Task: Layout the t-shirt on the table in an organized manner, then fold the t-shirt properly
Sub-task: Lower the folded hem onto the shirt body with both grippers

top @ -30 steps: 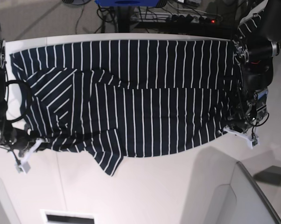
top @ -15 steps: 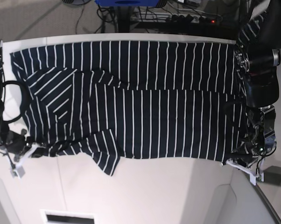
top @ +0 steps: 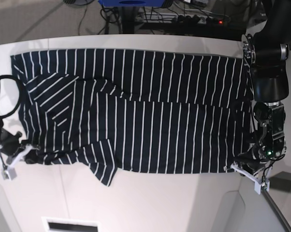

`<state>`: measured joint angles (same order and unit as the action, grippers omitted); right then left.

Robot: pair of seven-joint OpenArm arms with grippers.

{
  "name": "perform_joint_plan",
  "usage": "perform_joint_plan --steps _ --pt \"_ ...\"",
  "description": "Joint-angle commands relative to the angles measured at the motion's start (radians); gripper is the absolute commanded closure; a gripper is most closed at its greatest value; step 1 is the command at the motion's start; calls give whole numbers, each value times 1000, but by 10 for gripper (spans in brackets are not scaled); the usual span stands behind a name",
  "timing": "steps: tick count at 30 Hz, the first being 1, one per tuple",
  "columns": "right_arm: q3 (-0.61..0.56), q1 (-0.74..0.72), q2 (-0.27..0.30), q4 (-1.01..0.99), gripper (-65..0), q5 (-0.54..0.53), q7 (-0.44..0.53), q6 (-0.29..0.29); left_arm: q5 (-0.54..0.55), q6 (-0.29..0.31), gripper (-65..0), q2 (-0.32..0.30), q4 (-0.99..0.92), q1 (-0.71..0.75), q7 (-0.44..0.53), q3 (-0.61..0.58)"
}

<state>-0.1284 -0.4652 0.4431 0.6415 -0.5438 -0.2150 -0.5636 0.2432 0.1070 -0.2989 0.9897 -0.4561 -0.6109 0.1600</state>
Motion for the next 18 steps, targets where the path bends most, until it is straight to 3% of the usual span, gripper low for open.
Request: perform_joint_plan --steps 1,4,8,14,18 --pt "5 -22 15 16 0 -15 25 -8 6 3 0 -13 33 -17 23 3" --pt "3 1 16 16 0 -15 25 -9 6 3 0 -9 82 26 18 3" --pt "3 29 20 27 0 -15 1 -9 8 3 0 -6 171 99 -62 3" --pt "16 115 58 191 0 -19 -145 -9 9 3 0 -1 337 247 -134 19" --pt "19 176 78 295 0 -25 -218 -9 9 3 0 5 432 334 -178 117"
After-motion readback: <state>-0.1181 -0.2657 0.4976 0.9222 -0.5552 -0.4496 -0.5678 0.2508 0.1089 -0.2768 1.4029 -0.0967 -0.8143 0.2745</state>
